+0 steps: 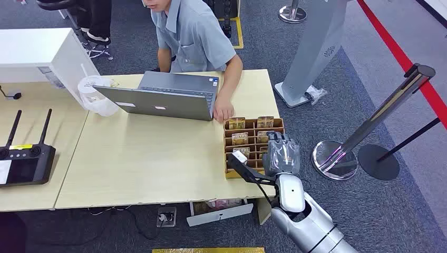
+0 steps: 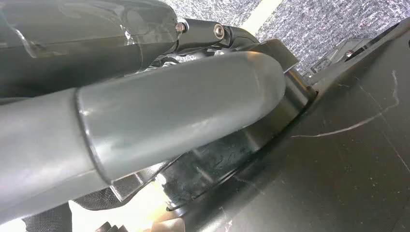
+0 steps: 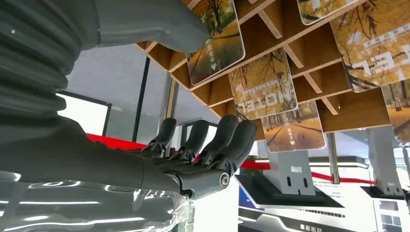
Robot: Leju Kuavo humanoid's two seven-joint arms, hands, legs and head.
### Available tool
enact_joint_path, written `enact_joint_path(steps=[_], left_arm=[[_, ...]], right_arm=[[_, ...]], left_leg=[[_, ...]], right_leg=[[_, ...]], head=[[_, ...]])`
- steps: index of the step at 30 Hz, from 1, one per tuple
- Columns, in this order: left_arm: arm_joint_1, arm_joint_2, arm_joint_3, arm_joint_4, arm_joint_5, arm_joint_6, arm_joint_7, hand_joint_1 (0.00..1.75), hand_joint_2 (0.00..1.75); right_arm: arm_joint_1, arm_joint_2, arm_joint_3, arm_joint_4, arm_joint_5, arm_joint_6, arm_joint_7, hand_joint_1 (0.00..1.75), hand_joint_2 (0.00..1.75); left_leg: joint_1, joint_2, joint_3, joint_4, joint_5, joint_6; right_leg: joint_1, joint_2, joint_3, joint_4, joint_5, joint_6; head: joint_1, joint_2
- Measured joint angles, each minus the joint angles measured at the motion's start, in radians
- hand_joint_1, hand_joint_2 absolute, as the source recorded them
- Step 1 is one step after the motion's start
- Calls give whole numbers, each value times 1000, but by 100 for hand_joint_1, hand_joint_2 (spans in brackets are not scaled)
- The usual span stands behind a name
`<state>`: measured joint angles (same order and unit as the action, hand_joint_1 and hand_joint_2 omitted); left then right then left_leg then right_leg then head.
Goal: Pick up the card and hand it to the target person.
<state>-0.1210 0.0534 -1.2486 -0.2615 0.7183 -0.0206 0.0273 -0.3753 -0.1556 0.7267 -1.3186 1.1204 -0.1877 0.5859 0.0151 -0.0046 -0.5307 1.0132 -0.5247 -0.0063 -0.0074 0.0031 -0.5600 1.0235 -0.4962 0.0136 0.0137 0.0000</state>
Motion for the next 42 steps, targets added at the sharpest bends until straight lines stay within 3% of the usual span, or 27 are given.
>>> enact_joint_path(steps=[7,12,22,28,35,42], left_arm=[[0,0,0,-4,0,0,0,0,0],[0,0,0,-4,0,0,0,0,0],[0,0,0,-4,0,1,0,0,0],[0,0,0,-4,0,1,0,0,0],[1,0,0,-4,-2,0,0,0,0],[1,1,0,-4,-6,-2,0,0,0]], right_arm=[[-1,3,0,27,-10,-2,-8,91,175],[-1,7,0,43,-12,-2,-12,124,175],[-5,20,1,67,-5,-20,-27,144,175],[-4,21,0,69,21,-49,-27,172,175],[-4,15,-4,24,80,-95,-31,175,175],[-17,-28,-20,-159,150,-87,-51,175,175]], left_leg=[[0,0,0,0,0,0],[0,0,0,0,0,0],[0,0,0,0,0,0],[0,0,0,0,0,0],[0,0,1,0,0,0],[0,0,1,0,0,0]], right_leg=[[0,0,0,0,0,0],[0,0,0,0,0,0],[0,0,0,0,0,0],[0,0,0,0,0,0],[0,0,0,0,0,0],[0,0,0,0,0,0]], head=[[0,0],[0,0],[0,0],[0,0],[0,0],[0,0]])
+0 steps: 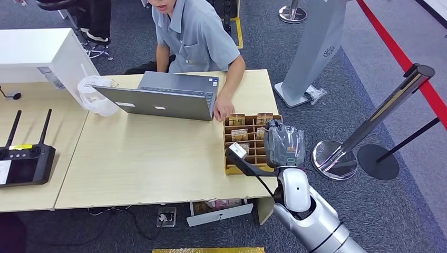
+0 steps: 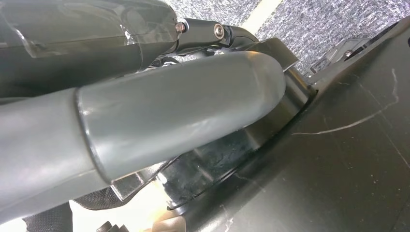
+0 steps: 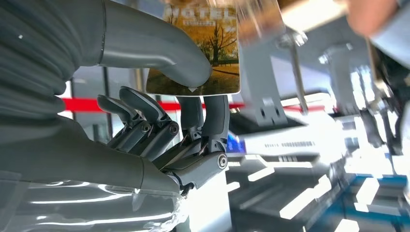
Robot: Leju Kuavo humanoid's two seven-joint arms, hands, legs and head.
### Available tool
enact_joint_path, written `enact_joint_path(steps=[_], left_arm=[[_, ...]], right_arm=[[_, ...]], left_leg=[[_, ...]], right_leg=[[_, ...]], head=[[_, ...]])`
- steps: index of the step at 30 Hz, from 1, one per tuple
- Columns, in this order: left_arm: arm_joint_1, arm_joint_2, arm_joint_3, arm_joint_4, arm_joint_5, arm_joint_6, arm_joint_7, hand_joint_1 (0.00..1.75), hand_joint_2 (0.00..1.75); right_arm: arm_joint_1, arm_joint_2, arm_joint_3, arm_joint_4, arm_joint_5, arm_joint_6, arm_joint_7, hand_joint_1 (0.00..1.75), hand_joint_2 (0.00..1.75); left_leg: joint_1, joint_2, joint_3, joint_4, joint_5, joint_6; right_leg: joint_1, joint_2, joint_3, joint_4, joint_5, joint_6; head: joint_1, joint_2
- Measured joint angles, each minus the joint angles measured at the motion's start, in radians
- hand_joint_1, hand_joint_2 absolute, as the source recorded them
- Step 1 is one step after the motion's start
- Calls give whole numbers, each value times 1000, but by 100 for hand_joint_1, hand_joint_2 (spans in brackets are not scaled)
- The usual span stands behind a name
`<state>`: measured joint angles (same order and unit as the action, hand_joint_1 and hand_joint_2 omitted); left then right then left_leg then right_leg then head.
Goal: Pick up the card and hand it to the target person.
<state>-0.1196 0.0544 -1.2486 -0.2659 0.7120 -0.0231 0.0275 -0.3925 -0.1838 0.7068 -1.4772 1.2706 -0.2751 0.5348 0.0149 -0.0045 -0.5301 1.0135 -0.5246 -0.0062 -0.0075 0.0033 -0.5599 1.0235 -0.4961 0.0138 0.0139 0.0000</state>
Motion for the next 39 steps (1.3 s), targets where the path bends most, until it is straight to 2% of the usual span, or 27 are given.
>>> enact_joint_path(steps=[6,11,20,28,32,33,39], left_arm=[[0,3,0,0,-7,-8,1,0,0],[-2,6,-2,-1,-24,-17,-1,0,0],[-4,13,-8,-3,-68,-34,-12,0,0],[-6,19,-23,-4,-94,-45,-29,0,0],[-7,19,-25,-4,-93,-46,-28,0,0],[-7,19,-25,-4,-93,-46,-28,0,0],[-7,19,-25,-4,-84,-42,-27,0,0]], right_arm=[[-37,-42,-10,-180,20,36,-4,175,175],[-91,-46,-5,-222,-38,66,-34,175,175],[-208,-28,18,-130,-139,6,-93,175,175],[-308,-3,48,28,-134,-9,-124,175,175],[-322,11,62,75,-120,-28,-124,4,175],[-323,14,66,84,-120,-35,-124,0,175],[-302,32,75,105,-167,-113,-145,0,175]], left_leg=[[0,0,0,0,0,0],[0,0,0,0,0,0],[0,-1,-1,0,0,0],[0,-1,-1,0,0,0],[0,-1,-1,0,0,0],[0,-1,-1,0,0,0],[0,-1,-1,0,0,0]], right_leg=[[0,0,0,0,0,0],[0,0,0,0,0,0],[0,0,0,0,0,0],[0,-1,0,0,0,0],[0,-1,0,0,0,0],[0,-1,0,0,0,0],[0,0,0,0,0,0]], head=[[0,0],[0,0],[0,0],[0,0],[0,0],[0,0],[0,0]])
